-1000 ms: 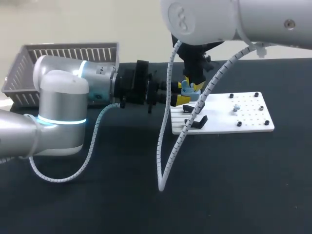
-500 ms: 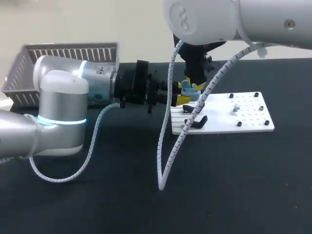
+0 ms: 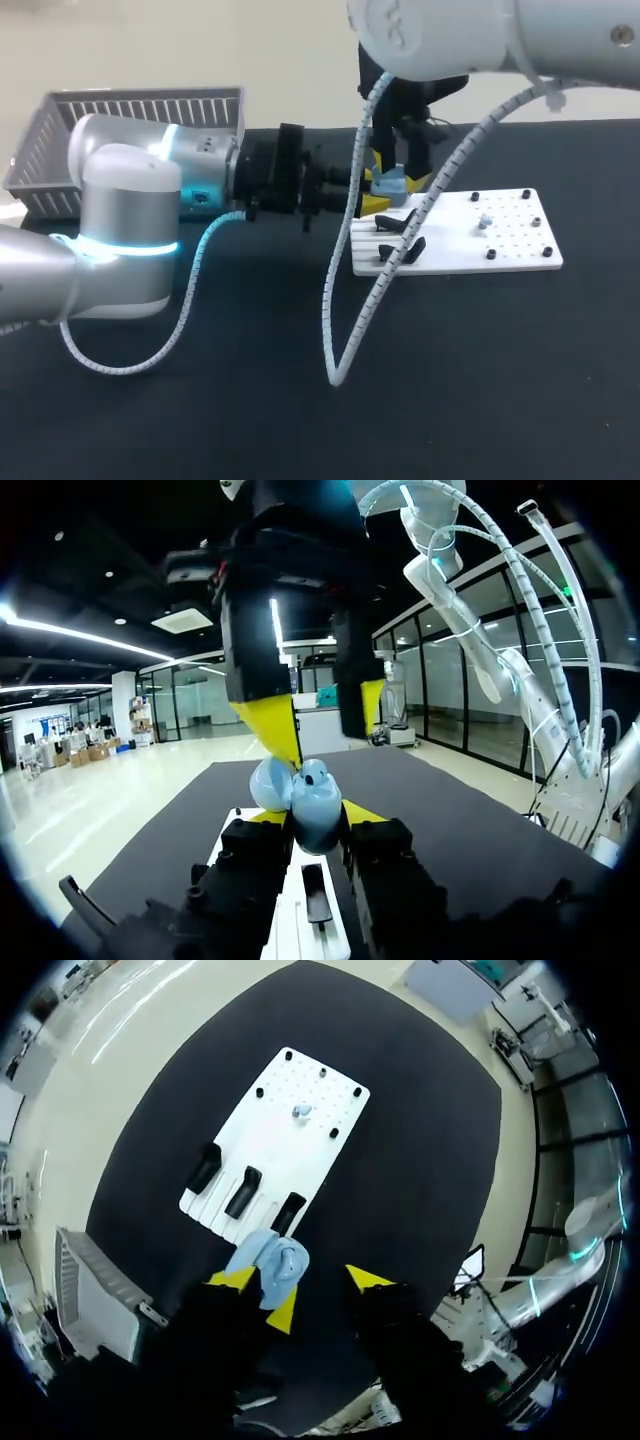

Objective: Pick up each earbud case from the left stands, insert the matching earbuds, close the lid, and place the case in the box.

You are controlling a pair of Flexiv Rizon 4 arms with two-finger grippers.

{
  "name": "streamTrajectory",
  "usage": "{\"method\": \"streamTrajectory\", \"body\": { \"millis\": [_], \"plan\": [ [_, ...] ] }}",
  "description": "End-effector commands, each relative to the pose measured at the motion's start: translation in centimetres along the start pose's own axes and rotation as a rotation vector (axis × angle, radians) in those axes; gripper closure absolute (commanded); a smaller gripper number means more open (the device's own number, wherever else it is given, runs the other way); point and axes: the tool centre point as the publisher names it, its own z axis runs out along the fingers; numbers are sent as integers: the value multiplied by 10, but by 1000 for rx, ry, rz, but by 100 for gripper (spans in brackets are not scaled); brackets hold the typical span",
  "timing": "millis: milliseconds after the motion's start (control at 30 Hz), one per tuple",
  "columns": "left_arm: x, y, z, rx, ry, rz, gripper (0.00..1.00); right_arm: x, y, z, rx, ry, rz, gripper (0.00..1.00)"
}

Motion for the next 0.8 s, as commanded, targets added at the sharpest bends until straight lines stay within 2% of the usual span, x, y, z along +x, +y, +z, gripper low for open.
{"method": "streamTrajectory", "body": {
  "millis": [33,67,133,167,200,233,267,300,333,367,400,433,467,500,533,567,633,667,733,800],
  "plan": [
    [-1,-3,1,-5,0,4,100,4,-34,-2,-154,-12,-64,4],
    [-1,-3,1,-5,0,4,100,3,-38,-3,-176,-14,-71,10],
    [-1,-3,1,-5,0,4,100,0,-47,-6,-239,-26,-73,10],
    [-1,-3,1,-5,0,4,100,-2,-51,-7,-264,-31,-71,14],
    [-1,-3,1,-5,0,4,100,-4,-54,-8,-289,-38,-71,19],
    [-1,-3,1,-5,0,4,100,-6,-61,-9,-323,-45,-64,29],
    [-1,-3,1,-5,0,4,100,-8,-65,-9,-338,-49,-63,27],
    [-1,-3,1,-5,0,4,100,-10,-69,-9,-350,-53,-63,30],
    [-1,-3,1,-5,0,4,100,-12,-73,-8,-363,-59,-61,39],
    [-1,-3,1,-5,0,4,100,-15,-76,-8,-375,-66,-58,53],
    [-1,-3,1,-5,0,4,100,-17,-79,-8,-387,-71,-55,56],
    [-1,-3,1,-5,0,4,100,-20,-82,-8,-393,-72,-53,54],
    [-1,-3,1,-5,0,4,100,-22,-85,-7,-397,-76,-51,47],
    [-1,-3,1,-5,0,4,100,-25,-87,-7,-403,-79,-48,25],
    [-1,-3,1,-5,0,4,100,-27,-89,-7,-412,-82,-46,24],
    [-1,-3,1,-5,0,4,100,-30,-91,-6,-422,-84,-40,29],
    [-1,-3,1,-5,0,4,100,-37,-94,-5,-429,-76,-24,27],
    [-1,-3,1,-5,0,4,100,-41,-95,-4,-435,-73,-14,24],
    [-1,-3,1,-5,0,4,100,-49,-97,-1,-436,-54,7,0],
    [-1,-3,1,-5,0,4,100,-56,-98,2,-441,-40,25,0]
  ]
}}
